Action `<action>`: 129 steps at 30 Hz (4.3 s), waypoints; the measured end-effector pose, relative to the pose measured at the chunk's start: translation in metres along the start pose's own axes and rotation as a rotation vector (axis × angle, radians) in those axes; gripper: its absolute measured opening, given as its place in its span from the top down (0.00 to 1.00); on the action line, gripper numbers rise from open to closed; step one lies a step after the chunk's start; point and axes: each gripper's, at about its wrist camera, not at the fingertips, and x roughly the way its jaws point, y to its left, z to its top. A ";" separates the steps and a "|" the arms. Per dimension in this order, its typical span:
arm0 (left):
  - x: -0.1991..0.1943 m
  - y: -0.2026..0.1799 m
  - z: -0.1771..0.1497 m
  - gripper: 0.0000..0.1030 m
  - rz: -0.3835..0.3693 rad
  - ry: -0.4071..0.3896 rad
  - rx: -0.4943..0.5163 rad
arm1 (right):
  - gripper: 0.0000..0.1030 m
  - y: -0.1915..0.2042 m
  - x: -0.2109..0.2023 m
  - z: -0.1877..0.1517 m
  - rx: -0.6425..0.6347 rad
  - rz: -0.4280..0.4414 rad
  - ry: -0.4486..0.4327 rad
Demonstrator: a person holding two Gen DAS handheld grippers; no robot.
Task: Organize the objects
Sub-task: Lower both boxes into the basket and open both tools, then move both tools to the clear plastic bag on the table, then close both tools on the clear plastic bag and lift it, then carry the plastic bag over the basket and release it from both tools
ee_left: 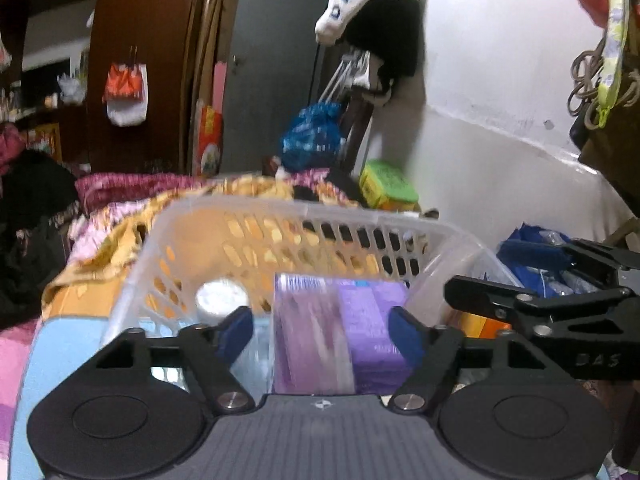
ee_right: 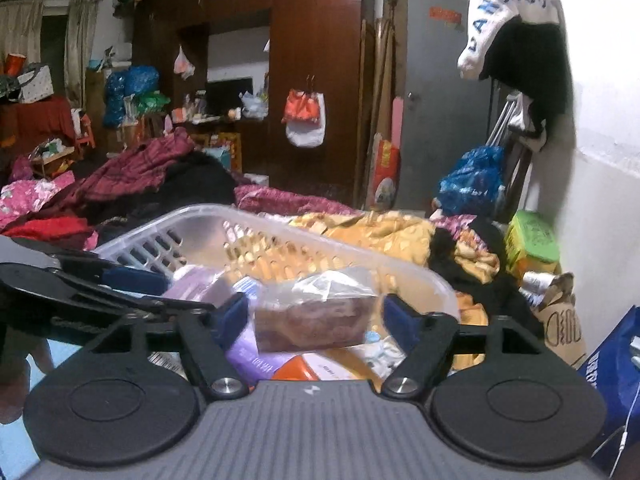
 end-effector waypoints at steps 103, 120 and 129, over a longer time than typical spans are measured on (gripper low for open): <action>-0.157 -0.030 -0.085 0.66 0.081 -0.550 0.151 | 0.81 0.036 -0.122 -0.065 -0.018 0.139 -0.403; -0.024 0.002 -0.002 0.65 0.160 -0.181 0.053 | 0.80 -0.003 -0.006 -0.022 0.111 0.046 -0.119; -0.056 -0.006 -0.011 0.13 0.172 -0.279 0.113 | 0.00 -0.013 -0.025 -0.023 0.133 0.011 -0.184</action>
